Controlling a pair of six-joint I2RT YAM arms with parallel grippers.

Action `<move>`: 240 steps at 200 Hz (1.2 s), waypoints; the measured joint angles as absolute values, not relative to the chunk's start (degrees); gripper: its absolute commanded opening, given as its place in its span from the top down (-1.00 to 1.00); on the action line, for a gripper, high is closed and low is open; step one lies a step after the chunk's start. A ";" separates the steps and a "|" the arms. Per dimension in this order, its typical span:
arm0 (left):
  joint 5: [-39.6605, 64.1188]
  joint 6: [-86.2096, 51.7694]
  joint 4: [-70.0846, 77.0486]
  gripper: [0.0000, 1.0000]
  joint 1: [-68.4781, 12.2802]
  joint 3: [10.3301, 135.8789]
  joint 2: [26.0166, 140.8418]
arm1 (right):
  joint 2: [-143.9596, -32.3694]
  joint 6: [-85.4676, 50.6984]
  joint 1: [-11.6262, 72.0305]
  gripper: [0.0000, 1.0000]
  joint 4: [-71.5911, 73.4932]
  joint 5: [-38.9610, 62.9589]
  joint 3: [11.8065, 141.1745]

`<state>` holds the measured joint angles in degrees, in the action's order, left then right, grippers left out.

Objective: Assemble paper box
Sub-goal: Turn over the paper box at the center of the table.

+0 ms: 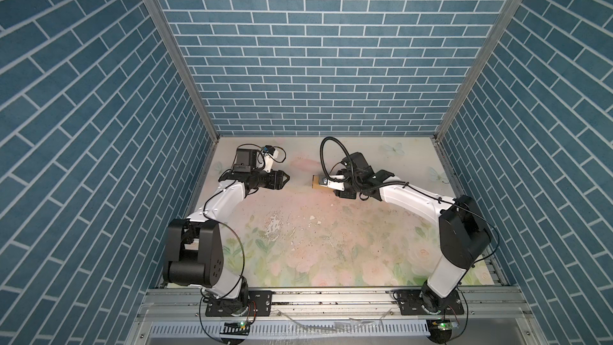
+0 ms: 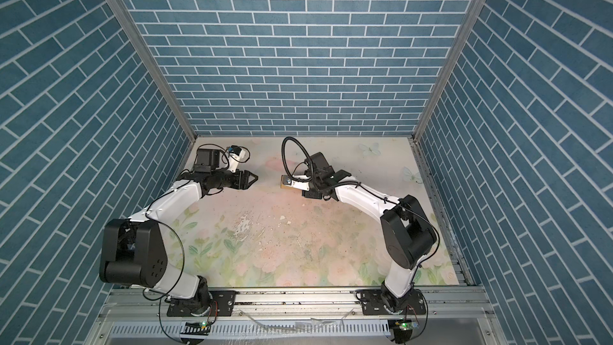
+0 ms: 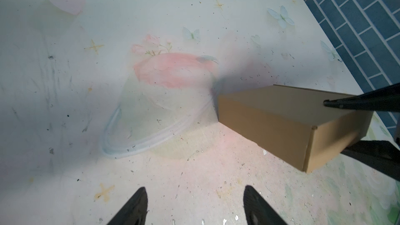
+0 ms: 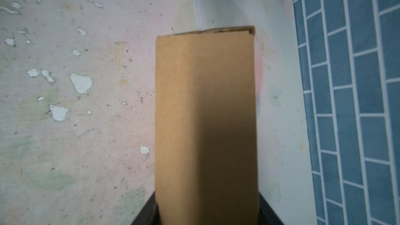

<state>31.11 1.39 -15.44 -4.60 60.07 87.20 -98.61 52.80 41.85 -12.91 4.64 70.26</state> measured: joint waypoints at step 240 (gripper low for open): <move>29.76 3.49 -14.35 -0.49 -1.87 58.72 86.19 | -104.25 52.38 47.09 -0.58 -10.83 3.97 67.90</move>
